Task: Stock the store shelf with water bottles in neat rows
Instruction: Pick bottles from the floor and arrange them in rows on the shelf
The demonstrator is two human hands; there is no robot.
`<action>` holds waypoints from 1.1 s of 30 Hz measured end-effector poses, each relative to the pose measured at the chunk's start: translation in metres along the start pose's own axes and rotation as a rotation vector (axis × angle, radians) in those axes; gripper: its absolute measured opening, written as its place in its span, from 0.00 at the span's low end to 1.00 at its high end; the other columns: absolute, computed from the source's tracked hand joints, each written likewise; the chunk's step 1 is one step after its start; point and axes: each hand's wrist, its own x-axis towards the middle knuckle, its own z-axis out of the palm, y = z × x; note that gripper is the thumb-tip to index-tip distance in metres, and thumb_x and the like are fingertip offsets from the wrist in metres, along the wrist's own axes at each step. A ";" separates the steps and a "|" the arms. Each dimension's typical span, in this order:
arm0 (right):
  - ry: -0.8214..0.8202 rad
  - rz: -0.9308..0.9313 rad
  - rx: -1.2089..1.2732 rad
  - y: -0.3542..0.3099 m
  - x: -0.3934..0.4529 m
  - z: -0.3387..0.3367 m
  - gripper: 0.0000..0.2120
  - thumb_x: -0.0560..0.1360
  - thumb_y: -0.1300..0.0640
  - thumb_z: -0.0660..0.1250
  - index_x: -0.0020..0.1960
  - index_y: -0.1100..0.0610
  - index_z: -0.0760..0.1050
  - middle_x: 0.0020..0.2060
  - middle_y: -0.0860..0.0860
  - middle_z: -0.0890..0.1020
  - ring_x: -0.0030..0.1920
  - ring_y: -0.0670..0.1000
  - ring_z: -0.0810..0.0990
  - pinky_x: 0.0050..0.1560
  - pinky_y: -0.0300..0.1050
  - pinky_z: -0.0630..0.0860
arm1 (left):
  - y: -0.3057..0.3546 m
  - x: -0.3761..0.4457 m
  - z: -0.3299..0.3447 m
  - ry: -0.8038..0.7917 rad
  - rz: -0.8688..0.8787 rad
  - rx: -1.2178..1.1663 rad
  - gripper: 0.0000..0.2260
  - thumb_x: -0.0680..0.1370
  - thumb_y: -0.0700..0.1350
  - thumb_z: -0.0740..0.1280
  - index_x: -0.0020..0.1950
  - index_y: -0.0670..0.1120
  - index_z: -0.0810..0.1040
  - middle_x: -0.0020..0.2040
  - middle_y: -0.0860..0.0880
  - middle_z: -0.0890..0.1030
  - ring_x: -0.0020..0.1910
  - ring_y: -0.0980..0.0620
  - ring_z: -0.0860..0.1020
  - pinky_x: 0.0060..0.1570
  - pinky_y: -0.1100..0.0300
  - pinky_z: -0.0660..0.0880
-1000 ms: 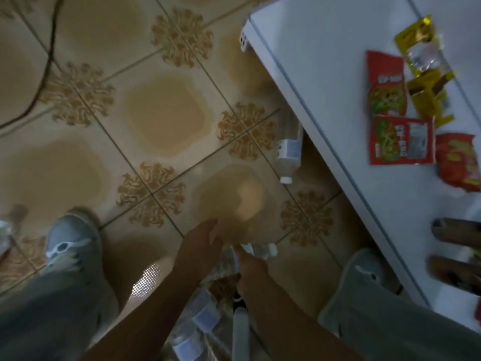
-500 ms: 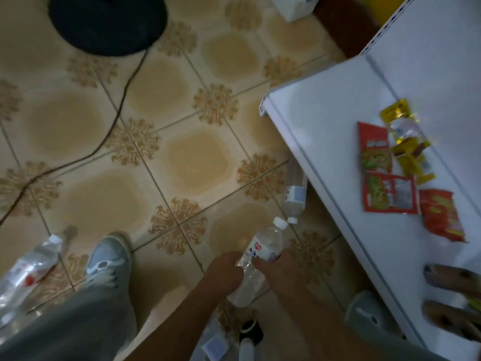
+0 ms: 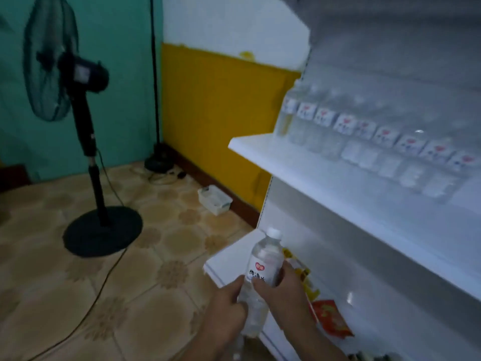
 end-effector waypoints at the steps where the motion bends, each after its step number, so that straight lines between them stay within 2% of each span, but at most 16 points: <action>1: 0.033 -0.045 0.007 -0.021 -0.007 -0.018 0.22 0.67 0.57 0.79 0.57 0.51 0.75 0.49 0.46 0.83 0.50 0.46 0.83 0.45 0.38 0.78 | 0.020 -0.008 0.008 -0.003 0.067 0.016 0.16 0.78 0.34 0.61 0.50 0.54 0.82 0.41 0.61 0.84 0.48 0.63 0.81 0.44 0.75 0.73; 3: 0.101 -0.138 0.021 -0.061 -0.022 -0.055 0.22 0.67 0.56 0.79 0.58 0.51 0.75 0.50 0.45 0.83 0.49 0.44 0.83 0.45 0.37 0.79 | 0.059 -0.025 0.024 -0.021 0.210 0.084 0.21 0.77 0.34 0.60 0.57 0.59 0.78 0.50 0.62 0.82 0.56 0.63 0.79 0.55 0.69 0.75; 4: 0.138 -0.170 0.030 -0.078 -0.030 -0.075 0.22 0.66 0.56 0.79 0.57 0.51 0.76 0.50 0.46 0.84 0.49 0.44 0.83 0.46 0.40 0.81 | 0.078 -0.033 0.033 -0.047 0.273 0.092 0.22 0.76 0.35 0.59 0.59 0.60 0.77 0.53 0.62 0.82 0.57 0.63 0.78 0.58 0.65 0.75; 7: 0.258 -0.253 0.110 -0.119 -0.055 -0.131 0.21 0.66 0.58 0.79 0.55 0.50 0.76 0.49 0.46 0.84 0.49 0.45 0.84 0.50 0.50 0.82 | 0.129 -0.055 0.065 -0.148 0.410 0.089 0.28 0.72 0.32 0.57 0.61 0.61 0.76 0.55 0.63 0.81 0.56 0.64 0.78 0.55 0.63 0.76; 9: 0.321 -0.310 0.139 -0.140 -0.074 -0.166 0.22 0.67 0.58 0.79 0.57 0.50 0.75 0.50 0.45 0.84 0.50 0.44 0.83 0.52 0.48 0.82 | 0.154 -0.067 0.090 -0.192 0.458 0.076 0.28 0.71 0.34 0.57 0.59 0.65 0.75 0.55 0.65 0.80 0.57 0.65 0.77 0.54 0.64 0.76; 13: 0.392 -0.365 0.122 -0.165 -0.113 -0.231 0.22 0.67 0.56 0.79 0.58 0.49 0.76 0.51 0.44 0.84 0.51 0.43 0.83 0.53 0.47 0.81 | 0.185 -0.094 0.143 -0.272 0.581 0.072 0.29 0.71 0.36 0.57 0.64 0.63 0.73 0.57 0.62 0.80 0.58 0.61 0.77 0.56 0.57 0.77; 15: 0.420 -0.377 0.104 -0.169 -0.130 -0.255 0.22 0.67 0.55 0.79 0.58 0.48 0.76 0.51 0.44 0.84 0.51 0.43 0.83 0.54 0.47 0.81 | 0.196 -0.106 0.163 -0.304 0.613 0.062 0.31 0.73 0.32 0.56 0.58 0.68 0.74 0.54 0.66 0.80 0.55 0.66 0.77 0.53 0.62 0.76; 16: 0.433 -0.381 0.100 -0.171 -0.137 -0.264 0.21 0.68 0.56 0.78 0.58 0.49 0.75 0.51 0.44 0.84 0.51 0.43 0.83 0.55 0.48 0.81 | 0.200 -0.111 0.171 -0.324 0.630 0.056 0.31 0.73 0.31 0.56 0.58 0.67 0.75 0.54 0.66 0.80 0.55 0.66 0.77 0.53 0.63 0.75; 19: 0.471 -0.377 0.061 -0.173 -0.149 -0.283 0.22 0.68 0.55 0.78 0.59 0.48 0.74 0.52 0.43 0.83 0.52 0.42 0.82 0.55 0.47 0.81 | 0.205 -0.119 0.189 -0.368 0.672 0.046 0.31 0.71 0.32 0.56 0.65 0.61 0.73 0.58 0.62 0.80 0.59 0.62 0.77 0.57 0.60 0.75; 22: 0.480 -0.365 0.027 -0.174 -0.147 -0.289 0.24 0.68 0.54 0.78 0.60 0.48 0.73 0.53 0.42 0.82 0.53 0.42 0.82 0.56 0.47 0.80 | 0.209 -0.124 0.193 -0.365 0.683 0.055 0.33 0.72 0.28 0.56 0.59 0.67 0.72 0.53 0.70 0.79 0.56 0.69 0.76 0.50 0.73 0.72; 25: 0.433 -0.348 -0.024 -0.175 -0.134 -0.287 0.25 0.69 0.53 0.77 0.63 0.48 0.71 0.56 0.43 0.81 0.55 0.43 0.81 0.58 0.47 0.79 | 0.211 -0.117 0.188 -0.360 0.688 0.092 0.32 0.72 0.31 0.56 0.58 0.70 0.70 0.54 0.69 0.79 0.56 0.67 0.76 0.51 0.71 0.74; 27: 0.358 -0.334 -0.077 -0.177 -0.119 -0.286 0.26 0.70 0.53 0.76 0.64 0.48 0.70 0.58 0.43 0.81 0.57 0.43 0.80 0.60 0.47 0.78 | 0.209 -0.103 0.183 -0.343 0.666 0.131 0.32 0.70 0.36 0.56 0.57 0.75 0.67 0.54 0.74 0.76 0.57 0.71 0.74 0.51 0.74 0.71; 29: 0.299 -0.323 -0.109 -0.181 -0.100 -0.283 0.26 0.71 0.53 0.76 0.64 0.47 0.69 0.56 0.42 0.80 0.55 0.41 0.79 0.56 0.39 0.78 | 0.208 -0.085 0.177 -0.328 0.662 0.190 0.32 0.71 0.37 0.56 0.59 0.75 0.64 0.55 0.76 0.74 0.59 0.72 0.72 0.52 0.76 0.70; 31: 0.278 -0.324 -0.123 -0.184 -0.077 -0.279 0.25 0.70 0.53 0.76 0.63 0.46 0.68 0.53 0.39 0.79 0.51 0.37 0.79 0.46 0.30 0.75 | 0.208 -0.063 0.172 -0.313 0.653 0.240 0.33 0.72 0.35 0.57 0.64 0.71 0.64 0.57 0.75 0.74 0.60 0.72 0.71 0.53 0.74 0.70; 33: 0.285 -0.322 -0.096 -0.185 -0.045 -0.275 0.25 0.70 0.54 0.77 0.61 0.46 0.69 0.51 0.39 0.79 0.49 0.36 0.78 0.42 0.29 0.73 | 0.211 -0.031 0.169 -0.288 0.645 0.273 0.32 0.72 0.36 0.58 0.69 0.66 0.64 0.62 0.71 0.73 0.63 0.70 0.70 0.60 0.69 0.70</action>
